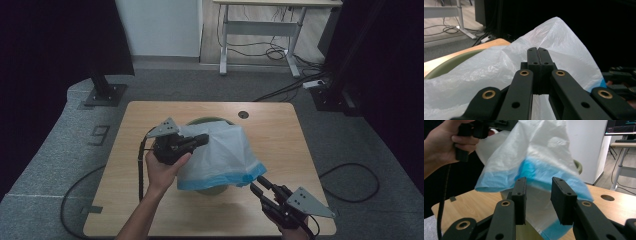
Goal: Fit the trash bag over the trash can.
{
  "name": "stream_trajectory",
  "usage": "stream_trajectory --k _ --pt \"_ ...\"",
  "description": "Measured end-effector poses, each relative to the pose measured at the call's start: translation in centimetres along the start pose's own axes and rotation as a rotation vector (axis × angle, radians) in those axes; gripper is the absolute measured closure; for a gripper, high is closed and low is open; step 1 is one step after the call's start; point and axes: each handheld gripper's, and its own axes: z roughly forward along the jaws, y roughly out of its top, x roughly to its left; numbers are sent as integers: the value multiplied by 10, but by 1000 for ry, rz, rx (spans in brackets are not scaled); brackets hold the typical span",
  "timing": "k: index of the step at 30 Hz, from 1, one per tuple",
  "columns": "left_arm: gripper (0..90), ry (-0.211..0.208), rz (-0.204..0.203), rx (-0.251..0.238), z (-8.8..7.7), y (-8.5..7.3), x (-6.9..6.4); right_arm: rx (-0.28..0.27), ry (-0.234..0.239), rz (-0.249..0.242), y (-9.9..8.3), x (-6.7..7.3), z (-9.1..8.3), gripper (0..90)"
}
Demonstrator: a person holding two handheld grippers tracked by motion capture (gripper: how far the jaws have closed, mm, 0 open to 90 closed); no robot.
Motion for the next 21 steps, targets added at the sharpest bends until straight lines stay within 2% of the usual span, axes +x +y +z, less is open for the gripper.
stream_trajectory --k 4,7,8,9,13,21 --pt "898 4 -9 6 2 -1 2 4 -3 7 -4 1 -3 619" --pt "898 7 -14 9 4 -1 3 3 -32 18 -6 -3 -6 588" --pt "899 9 -16 12 5 -1 3 1 -58 22 -7 -5 -6 578" --pt "898 9 -16 12 5 -1 3 1 -58 22 -7 -5 -6 578" --pt "898 14 -20 21 7 0 3 10 -83 15 -10 -11 -2 574" --pt "898 22 -20 29 8 2 2 11 -145 -24 -10 -13 5 593"
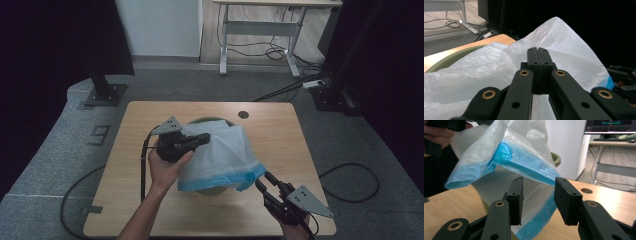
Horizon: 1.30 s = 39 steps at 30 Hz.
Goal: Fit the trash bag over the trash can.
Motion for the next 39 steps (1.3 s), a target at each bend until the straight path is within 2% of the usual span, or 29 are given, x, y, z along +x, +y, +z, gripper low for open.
stream_trajectory --k 5,6,7,10,14,25,29,34,37,39 --pt "898 -1 3 7 2 1 -2 -1 -1 2 1 1 3 660" --pt "898 -3 5 11 2 1 -3 -2 -13 14 1 0 5 729" --pt "898 -3 5 11 2 1 -3 -2 -13 14 1 0 5 729" --pt "898 -3 5 14 2 2 -3 -4 -28 38 0 -3 6 845" --pt "898 -1 2 13 2 2 -2 -7 -24 44 0 -4 6 887" --pt "898 5 -9 -6 -3 7 2 0 1 45 0 -7 8 891" --pt "898 3 -27 -15 -7 10 7 10 2 46 -2 -11 9 892" --pt "898 6 -26 -15 -7 10 8 -12 -12 -1 0 -6 8 889" --pt "898 5 -26 -10 -6 10 7 -28 -33 -19 3 0 5 789" --pt "898 4 -25 -8 -5 10 7 -30 -38 -14 4 0 4 779"
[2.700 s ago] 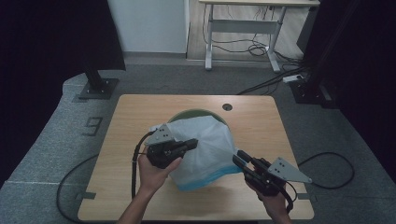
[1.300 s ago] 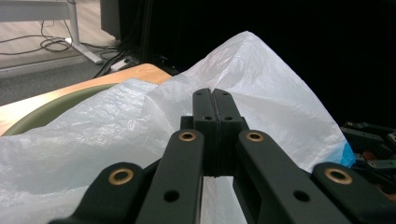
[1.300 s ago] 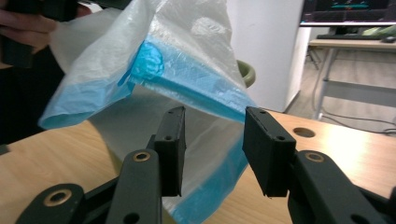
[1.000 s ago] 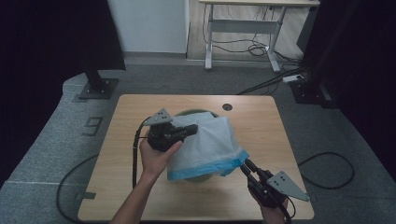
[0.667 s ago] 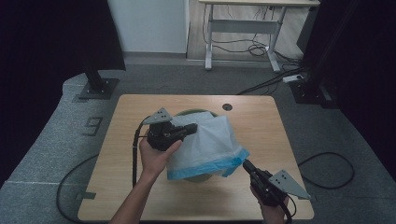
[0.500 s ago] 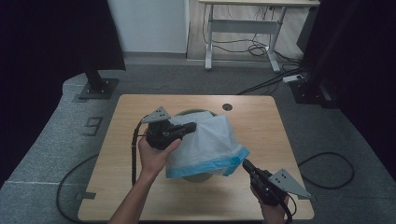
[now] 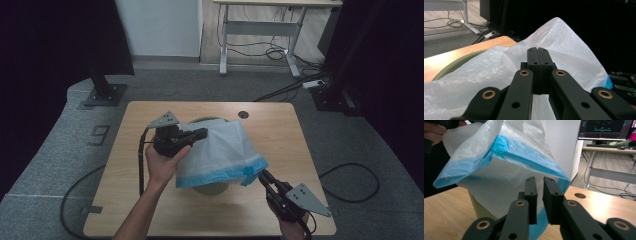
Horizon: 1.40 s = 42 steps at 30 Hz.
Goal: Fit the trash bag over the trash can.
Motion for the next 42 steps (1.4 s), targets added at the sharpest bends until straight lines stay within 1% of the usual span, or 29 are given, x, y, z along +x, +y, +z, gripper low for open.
stream_trajectory --k 3,4,8,10,12,16,19,20,22,23,26,27,28,30,31,32,33,34,35,42 --pt "898 -2 -1 2 1 0 0 -5 -23 0 0 -3 -3 734" --pt "898 -2 -3 3 1 0 0 -5 -23 0 0 -3 -3 734" --pt "898 -4 -4 3 2 -1 0 11 -39 -27 0 -5 1 676" --pt "898 -5 -6 6 3 -1 0 11 -46 -31 0 -4 2 666" --pt "898 -6 -5 10 5 -1 0 11 -41 -32 -1 -3 3 662" --pt "898 -11 -6 21 8 -1 -2 12 -34 -55 -1 2 6 649" --pt "898 -14 -4 22 9 -1 -2 9 -33 -62 0 5 7 655" --pt "898 -15 -4 23 9 -1 -2 9 -31 -62 1 5 8 672" --pt "897 -18 -6 24 9 -1 -3 13 -17 -47 1 4 10 689" --pt "897 -19 -7 24 10 -1 -3 13 -17 -47 1 4 10 689" --pt "897 -20 -5 26 11 -1 -3 13 -18 -26 1 4 13 698" --pt "897 -20 -6 26 11 -1 -4 13 -22 -16 1 5 13 701" --pt "897 -21 -7 26 11 -1 -4 15 -33 8 0 5 14 715" --pt "897 -22 -8 26 12 -1 -4 14 -37 38 -1 5 13 740" --pt "897 -22 -6 26 12 -1 -4 14 -37 38 -1 5 13 740" --pt "897 -22 -7 26 12 -1 -4 11 -34 52 -2 4 12 762" --pt "897 -22 -9 24 13 -1 -4 9 -35 65 -3 3 11 831" --pt "897 -22 -9 24 13 -1 -4 9 -35 65 -3 3 11 831" --pt "897 -23 -11 23 13 -1 -4 3 -24 74 -4 2 9 885" --pt "897 -19 -17 6 13 1 -3 1 -19 79 -5 0 8 890"
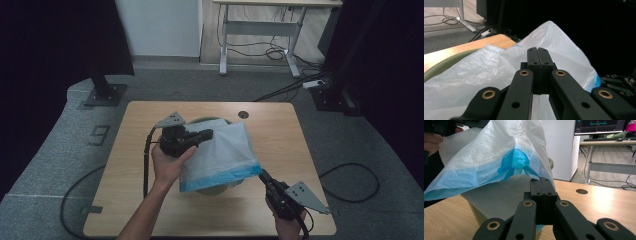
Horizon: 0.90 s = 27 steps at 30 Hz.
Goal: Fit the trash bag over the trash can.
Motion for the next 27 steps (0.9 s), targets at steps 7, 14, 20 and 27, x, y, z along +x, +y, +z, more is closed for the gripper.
stream_trajectory --k 7,14,20,27 --pt "898 8 -15 -12 0 5 7 22 -19 -13 -6 -6 2 890" --pt "898 9 -9 7 1 6 11 30 -15 -10 -9 -8 2 890" --pt "899 34 0 3 -4 10 16 42 -12 -21 -8 -9 3 890" --pt "900 70 -7 11 -7 16 30 48 5 -38 -7 -10 4 890"
